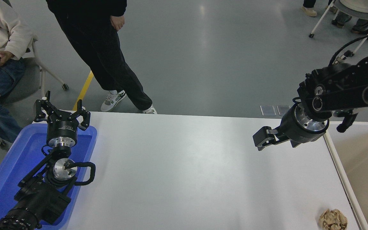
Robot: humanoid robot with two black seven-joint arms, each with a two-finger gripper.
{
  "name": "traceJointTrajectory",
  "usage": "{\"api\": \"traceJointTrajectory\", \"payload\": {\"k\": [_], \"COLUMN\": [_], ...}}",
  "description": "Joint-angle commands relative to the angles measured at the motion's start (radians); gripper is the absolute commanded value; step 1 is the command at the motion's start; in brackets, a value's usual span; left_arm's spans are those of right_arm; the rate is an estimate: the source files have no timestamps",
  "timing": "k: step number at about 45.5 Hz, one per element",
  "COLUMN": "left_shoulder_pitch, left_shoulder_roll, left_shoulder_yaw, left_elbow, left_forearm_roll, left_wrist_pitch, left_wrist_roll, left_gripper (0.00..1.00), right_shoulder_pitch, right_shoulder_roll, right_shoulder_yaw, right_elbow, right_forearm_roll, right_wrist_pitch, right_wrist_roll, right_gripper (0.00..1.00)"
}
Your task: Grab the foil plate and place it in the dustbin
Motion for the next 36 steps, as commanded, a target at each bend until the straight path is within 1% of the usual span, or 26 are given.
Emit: {"api": "traceJointTrajectory", "payload": {"k": [1,22,36], "left_shoulder_pitch": [0.000,0.000,0.000], "left_shoulder_roll": [0.000,0.000,0.000], "left_shoulder_yaw": [0.000,0.000,0.000], "left_elbow": [0.000,0.000,0.000], "left_forearm_roll": [0.000,0.000,0.000], "left_wrist_pitch": [0.000,0.000,0.000], "left_wrist_roll": [0.000,0.000,0.000], "left_gripper": [0.99,0.99,0.99], "right_shoulder_pitch": [0.046,0.190,0.206], "right_shoulder_roll": [0.003,-0.018,-0.022], "right_shoulder_yaw": [-0.001,-0.024,-0.025], "right_elbow": [0.000,0.000,0.000], "right_forearm_roll": [0.021,0.026,0.026], "right_wrist_pitch": [0.076,0.213,0.222], "right_wrist_roll": [0.013,0.013,0.013], "right_gripper": [1.00,1.00,1.00]}}
